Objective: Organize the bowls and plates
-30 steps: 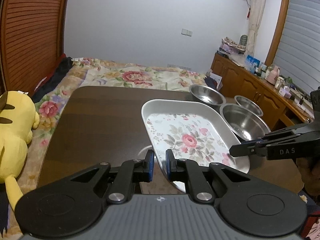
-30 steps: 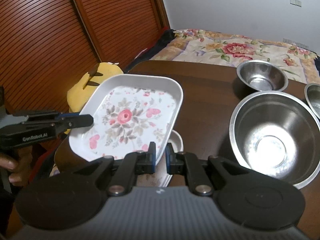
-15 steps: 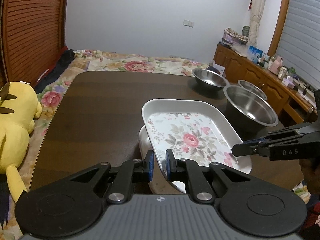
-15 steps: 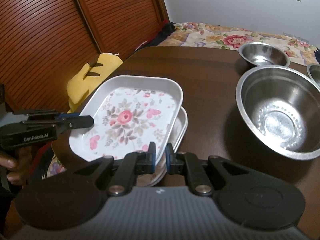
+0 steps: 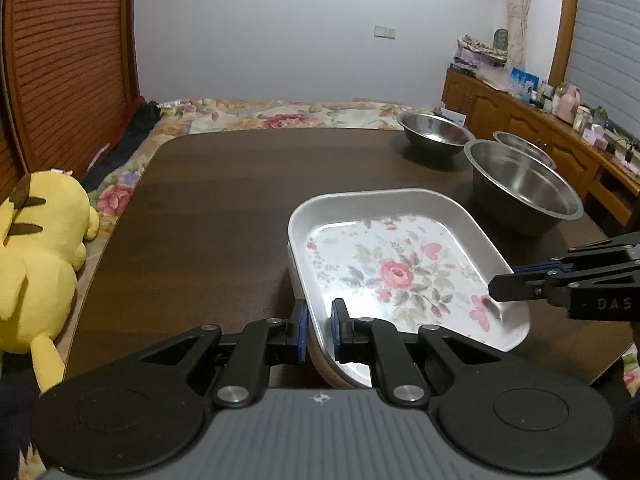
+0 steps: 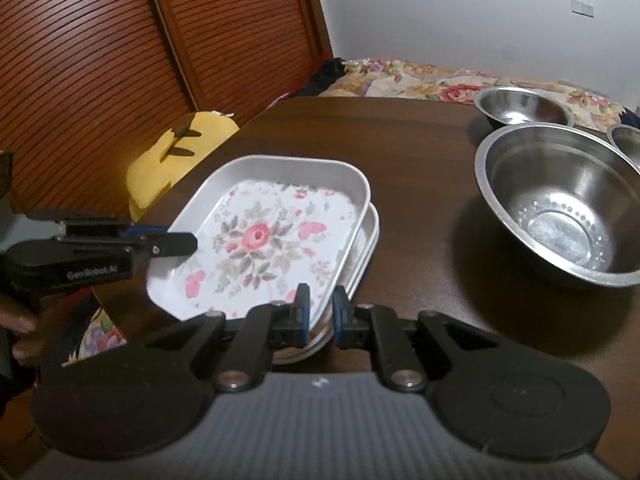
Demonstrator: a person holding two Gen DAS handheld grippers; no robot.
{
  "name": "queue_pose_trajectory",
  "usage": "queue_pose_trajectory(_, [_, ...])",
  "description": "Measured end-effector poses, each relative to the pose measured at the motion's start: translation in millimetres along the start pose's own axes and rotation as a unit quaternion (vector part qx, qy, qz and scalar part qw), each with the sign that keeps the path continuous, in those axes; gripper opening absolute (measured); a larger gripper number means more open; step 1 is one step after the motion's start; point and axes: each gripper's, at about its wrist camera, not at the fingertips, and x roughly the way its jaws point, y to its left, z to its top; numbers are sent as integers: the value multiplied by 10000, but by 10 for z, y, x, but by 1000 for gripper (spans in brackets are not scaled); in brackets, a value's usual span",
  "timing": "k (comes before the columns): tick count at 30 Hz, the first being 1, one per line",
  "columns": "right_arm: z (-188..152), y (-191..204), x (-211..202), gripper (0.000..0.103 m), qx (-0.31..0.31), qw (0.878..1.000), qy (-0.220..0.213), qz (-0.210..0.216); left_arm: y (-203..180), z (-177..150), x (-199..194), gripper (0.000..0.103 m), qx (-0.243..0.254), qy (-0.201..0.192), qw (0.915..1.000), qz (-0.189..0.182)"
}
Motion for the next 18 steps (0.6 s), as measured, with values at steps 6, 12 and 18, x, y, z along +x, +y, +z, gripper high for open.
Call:
queue_pose_trajectory(6, [-42,-17,-21,16,173,9998,-133,18,1,-19,18,14,63,12,9999,140])
queue_pose_trajectory(12, [-93,28,30,17,119,9997,-224,-20,35,-25,20,14,1,-11,9998,182])
queue_pose_trajectory(18, [-124,1,-106,18,-5,9983,-544,-216,40,29,-58,37,-111,-229,9995,201])
